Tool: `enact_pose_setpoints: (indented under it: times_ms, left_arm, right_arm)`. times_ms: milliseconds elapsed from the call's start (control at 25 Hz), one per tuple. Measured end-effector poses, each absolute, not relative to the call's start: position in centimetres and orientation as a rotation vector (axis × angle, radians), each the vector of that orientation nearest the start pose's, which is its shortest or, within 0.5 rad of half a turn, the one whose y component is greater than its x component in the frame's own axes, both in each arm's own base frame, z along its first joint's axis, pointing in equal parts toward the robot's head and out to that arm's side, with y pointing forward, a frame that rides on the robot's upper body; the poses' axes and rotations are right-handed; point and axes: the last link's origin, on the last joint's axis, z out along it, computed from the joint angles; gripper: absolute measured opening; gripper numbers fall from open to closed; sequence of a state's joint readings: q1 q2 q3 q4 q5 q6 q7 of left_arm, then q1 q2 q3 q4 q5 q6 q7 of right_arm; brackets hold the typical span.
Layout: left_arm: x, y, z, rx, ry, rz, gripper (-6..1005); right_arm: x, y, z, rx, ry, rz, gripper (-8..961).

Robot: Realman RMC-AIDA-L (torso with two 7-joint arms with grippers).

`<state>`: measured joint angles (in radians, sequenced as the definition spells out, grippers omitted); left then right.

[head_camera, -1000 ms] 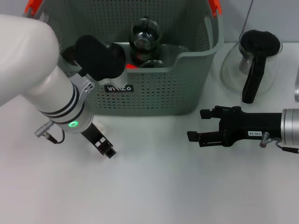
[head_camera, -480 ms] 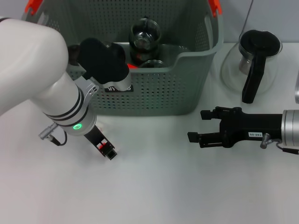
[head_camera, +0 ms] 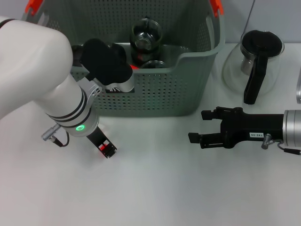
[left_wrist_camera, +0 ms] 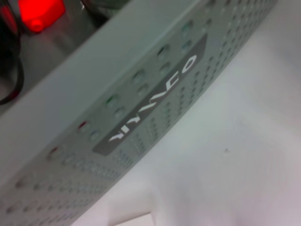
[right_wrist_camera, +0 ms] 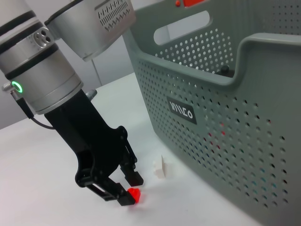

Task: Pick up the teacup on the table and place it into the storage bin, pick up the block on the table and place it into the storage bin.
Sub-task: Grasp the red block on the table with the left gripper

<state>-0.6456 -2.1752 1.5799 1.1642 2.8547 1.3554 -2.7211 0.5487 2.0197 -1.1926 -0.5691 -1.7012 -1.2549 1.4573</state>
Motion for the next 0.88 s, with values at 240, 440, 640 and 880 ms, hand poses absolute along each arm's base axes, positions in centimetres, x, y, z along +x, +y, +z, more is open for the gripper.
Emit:
enact_pose_setpoints:
  times_ms: [240,440,640,880]
  left_arm:
    - [-19.2,35.5,-6.4,-2.45,-0.855,0.736,355]
    - [-19.0,35.5,-6.3,-2.452,-0.854,0.742,209]
    - [-18.0,35.4,-5.4,-2.448,-0.846,0.703,138]
    - [-17.9,35.1,-4.2,-2.441,-0.873,0.696,54]
  right_arm:
    - [25.4,34.7,-4.0,-2.774,0.678,0.51,945]
    - [25.4,34.7,-4.0,-2.773,0.678,0.509,944]
    - [25.5,34.7,-4.0,-2.772,0.679,0.509,945]
    - [25.6,34.5,-4.1,-2.773,0.677,0.505,945]
